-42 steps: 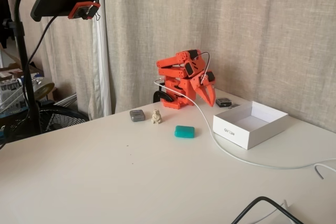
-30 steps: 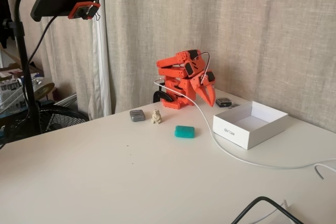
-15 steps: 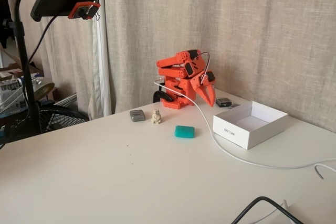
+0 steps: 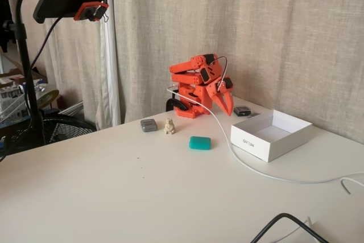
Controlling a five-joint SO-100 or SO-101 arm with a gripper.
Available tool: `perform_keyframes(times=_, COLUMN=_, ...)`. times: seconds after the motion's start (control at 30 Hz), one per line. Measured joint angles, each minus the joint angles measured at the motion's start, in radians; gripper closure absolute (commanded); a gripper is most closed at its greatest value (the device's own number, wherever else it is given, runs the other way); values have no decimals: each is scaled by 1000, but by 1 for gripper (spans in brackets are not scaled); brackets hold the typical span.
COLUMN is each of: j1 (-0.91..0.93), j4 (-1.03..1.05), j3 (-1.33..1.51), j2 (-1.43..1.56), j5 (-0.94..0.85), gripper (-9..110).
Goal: Grasp the green cube and put it in the bin.
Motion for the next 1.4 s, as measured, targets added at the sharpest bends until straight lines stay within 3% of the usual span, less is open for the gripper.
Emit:
perform_keyframes(times=0.83, j1=-3, j4=0, j3=0, j2=0, j5=0, gripper=110)
perform_keyframes(times=0.9, j1=-3, j4=0, j3=0, j2=0, j5=0, gripper=105)
perform_keyframes(times=1.03, j1=-14, j4=-12, j3=0, j2=0, j5=-5, gripper=77)
perform_keyframes(times=1.23, j1=-5, j4=-213, j3=-103, j2=-160, j5=-5, gripper=72)
perform_keyframes(times=1.4, j1=2, j4=-163, j3=-471, j2=-462, j5=46, gripper=69)
